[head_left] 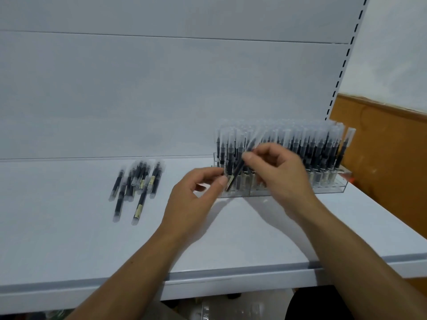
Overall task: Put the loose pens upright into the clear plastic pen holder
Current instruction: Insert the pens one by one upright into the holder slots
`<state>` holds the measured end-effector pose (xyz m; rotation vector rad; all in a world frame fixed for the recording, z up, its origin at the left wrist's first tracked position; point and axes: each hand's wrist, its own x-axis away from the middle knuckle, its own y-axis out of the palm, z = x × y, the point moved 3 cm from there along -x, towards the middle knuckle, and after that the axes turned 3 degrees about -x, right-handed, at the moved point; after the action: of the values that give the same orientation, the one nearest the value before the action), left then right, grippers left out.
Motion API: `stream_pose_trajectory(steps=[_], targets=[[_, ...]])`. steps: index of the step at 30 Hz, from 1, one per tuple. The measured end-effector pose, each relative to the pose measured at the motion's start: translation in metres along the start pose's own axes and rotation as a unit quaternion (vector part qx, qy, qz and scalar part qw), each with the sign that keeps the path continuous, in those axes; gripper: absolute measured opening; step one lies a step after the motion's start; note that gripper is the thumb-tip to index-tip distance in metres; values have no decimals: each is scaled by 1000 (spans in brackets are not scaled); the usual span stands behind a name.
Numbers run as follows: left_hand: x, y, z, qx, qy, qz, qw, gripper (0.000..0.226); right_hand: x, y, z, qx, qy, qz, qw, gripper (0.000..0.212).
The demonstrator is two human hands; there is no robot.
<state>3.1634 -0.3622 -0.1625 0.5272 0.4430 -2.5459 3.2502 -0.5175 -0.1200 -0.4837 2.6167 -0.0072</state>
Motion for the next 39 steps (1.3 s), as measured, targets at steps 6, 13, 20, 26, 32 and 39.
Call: stream_pose_trajectory(steps=[6, 13, 20, 26, 32, 39], targets=[[-4, 1, -11, -157, -20, -32, 987, 40, -22, -30, -15, 114, -69, 108, 985, 10], [-6, 5, -14, -198, -17, -63, 978, 44, -32, -23, -3, 241, -58, 46, 968, 14], [-6, 5, -14, -198, -14, -62, 978, 44, -29, -10, 13, 332, -9, -20, 943, 22], [-6, 5, -16, -189, -16, -59, 980, 43, -26, -10, 13, 332, 4, -13, 943, 22], [-4, 4, -10, -182, -22, -52, 982, 43, -20, -13, 8, 348, 38, -21, 936, 12], [-6, -26, -2, -86, -82, 3, 993, 28, 14, 8, 2, 346, 21, -88, 934, 11]])
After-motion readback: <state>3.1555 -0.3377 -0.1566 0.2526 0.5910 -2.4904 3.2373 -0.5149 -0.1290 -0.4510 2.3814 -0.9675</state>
